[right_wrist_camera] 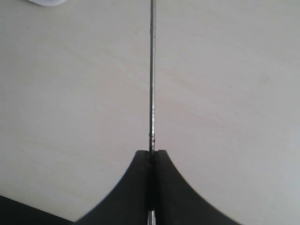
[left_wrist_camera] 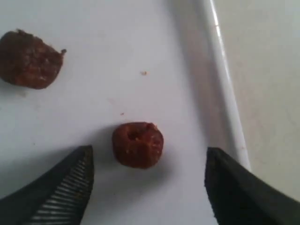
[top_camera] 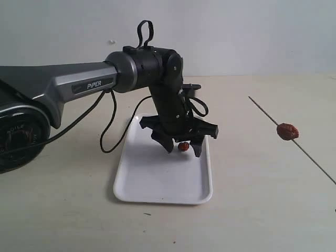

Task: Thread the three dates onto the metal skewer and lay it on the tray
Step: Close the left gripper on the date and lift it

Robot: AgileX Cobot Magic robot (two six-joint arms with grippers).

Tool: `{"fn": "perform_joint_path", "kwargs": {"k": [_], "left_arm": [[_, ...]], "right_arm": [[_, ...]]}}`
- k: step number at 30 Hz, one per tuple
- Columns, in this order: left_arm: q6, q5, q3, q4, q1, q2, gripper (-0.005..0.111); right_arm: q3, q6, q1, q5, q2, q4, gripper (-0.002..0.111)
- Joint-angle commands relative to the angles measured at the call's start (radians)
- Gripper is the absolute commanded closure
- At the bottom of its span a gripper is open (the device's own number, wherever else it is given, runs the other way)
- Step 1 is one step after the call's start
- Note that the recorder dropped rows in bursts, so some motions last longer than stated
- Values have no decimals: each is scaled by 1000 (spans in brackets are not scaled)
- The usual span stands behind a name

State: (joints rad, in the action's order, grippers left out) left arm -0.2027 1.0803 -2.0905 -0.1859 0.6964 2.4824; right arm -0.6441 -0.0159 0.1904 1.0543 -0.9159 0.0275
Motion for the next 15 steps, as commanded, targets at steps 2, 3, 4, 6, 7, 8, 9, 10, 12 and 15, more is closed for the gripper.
{"fn": "perform_joint_path", "kwargs": {"k": [2, 3, 4, 6, 7, 8, 9, 10, 12, 15], "left_arm": [[-15, -49, -6, 3, 1, 7, 40], [-15, -58, -6, 3, 1, 7, 40], [-15, -62, -6, 3, 1, 7, 40], [-15, -65, -6, 17, 1, 7, 41], [-15, -65, -6, 26, 1, 7, 41], [-15, -65, -6, 33, 1, 7, 41], [-15, -65, -6, 41, 1, 7, 41], [-15, -65, -6, 46, 1, 7, 41], [-15, -65, -6, 56, 1, 7, 41], [-17, -67, -6, 64, 1, 7, 41]], "right_arm": [[0, -10, -5, 5, 9, 0, 108], [0, -14, -5, 8, 9, 0, 108], [0, -17, -5, 8, 9, 0, 108], [0, -17, -5, 8, 9, 0, 108], [0, -17, -5, 8, 9, 0, 108], [0, -17, -5, 8, 9, 0, 108], [0, -17, -5, 8, 9, 0, 108], [0, -17, -5, 8, 9, 0, 108], [0, -17, -5, 8, 9, 0, 108], [0, -17, -5, 8, 9, 0, 108]]}}
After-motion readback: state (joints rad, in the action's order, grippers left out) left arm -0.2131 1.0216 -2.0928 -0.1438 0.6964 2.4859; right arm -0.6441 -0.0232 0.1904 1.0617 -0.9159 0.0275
